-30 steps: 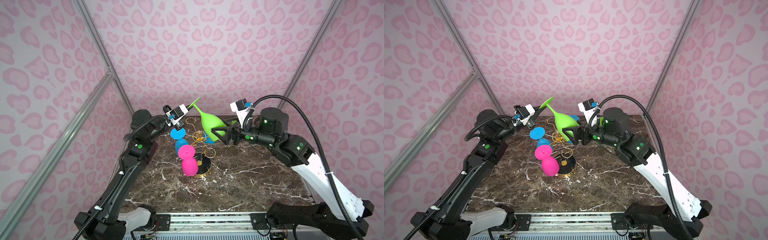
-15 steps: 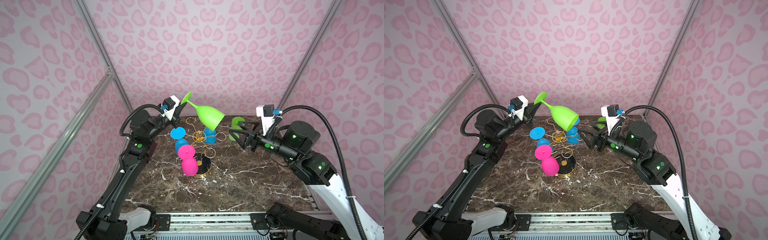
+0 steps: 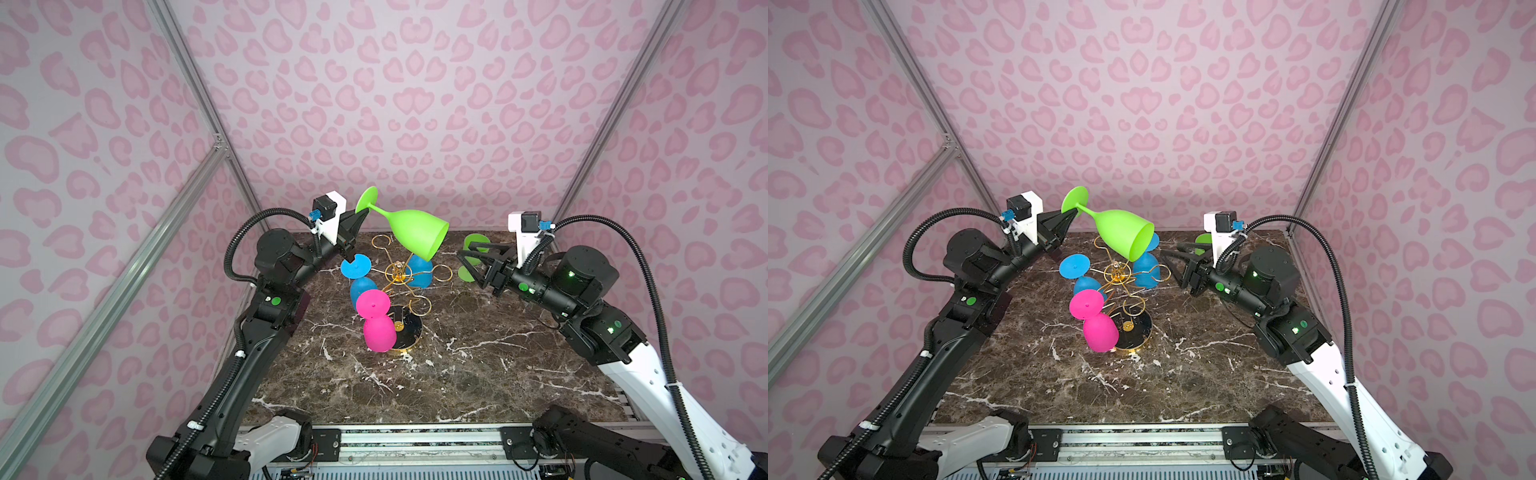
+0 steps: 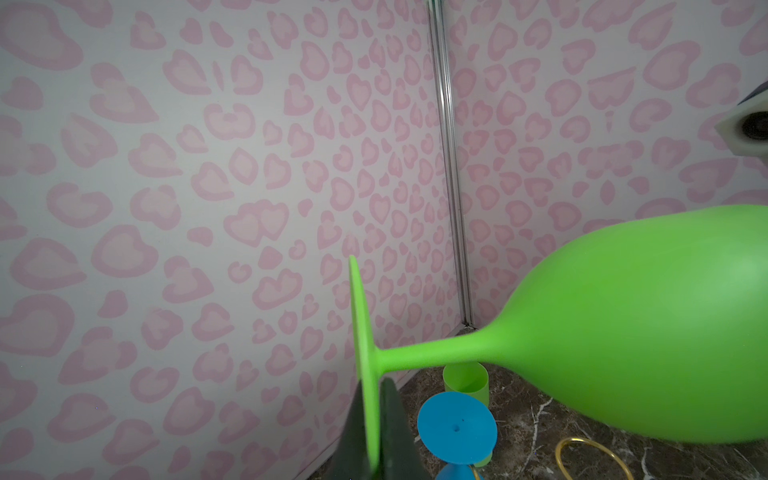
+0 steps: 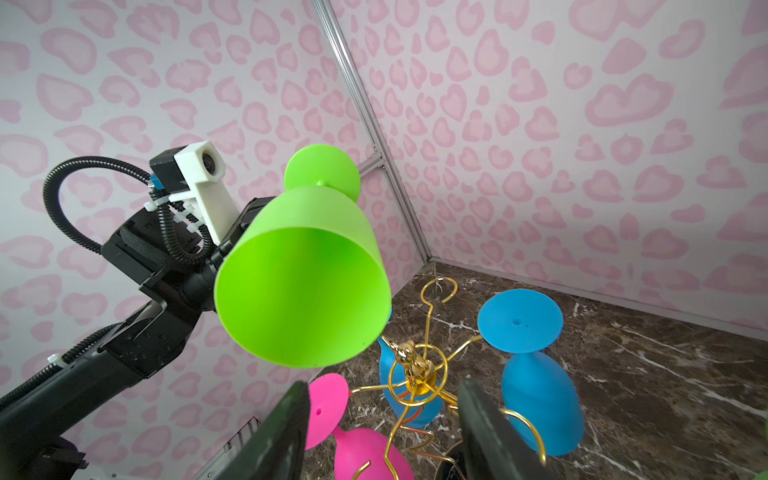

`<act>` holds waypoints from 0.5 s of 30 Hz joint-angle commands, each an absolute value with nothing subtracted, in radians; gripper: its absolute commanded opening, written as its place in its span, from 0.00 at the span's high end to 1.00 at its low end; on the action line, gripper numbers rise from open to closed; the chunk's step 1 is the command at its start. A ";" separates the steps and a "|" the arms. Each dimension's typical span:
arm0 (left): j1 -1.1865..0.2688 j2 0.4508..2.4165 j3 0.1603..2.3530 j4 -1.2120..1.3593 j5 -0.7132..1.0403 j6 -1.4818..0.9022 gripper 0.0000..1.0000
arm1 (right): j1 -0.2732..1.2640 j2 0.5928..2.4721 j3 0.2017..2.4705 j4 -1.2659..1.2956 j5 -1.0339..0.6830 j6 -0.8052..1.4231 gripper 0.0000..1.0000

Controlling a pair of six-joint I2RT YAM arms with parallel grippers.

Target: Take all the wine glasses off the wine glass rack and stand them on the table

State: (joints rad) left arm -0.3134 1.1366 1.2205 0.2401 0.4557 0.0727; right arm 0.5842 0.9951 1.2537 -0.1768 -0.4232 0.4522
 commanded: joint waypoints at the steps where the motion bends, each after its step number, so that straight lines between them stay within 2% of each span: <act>1: -0.313 1.125 1.212 0.300 0.448 0.040 0.97 | 0.584 1.017 1.251 -0.080 -0.443 0.489 0.42; 15: -0.314 1.111 1.200 0.291 0.458 0.040 0.97 | 0.584 1.169 1.287 0.073 -0.488 0.579 0.47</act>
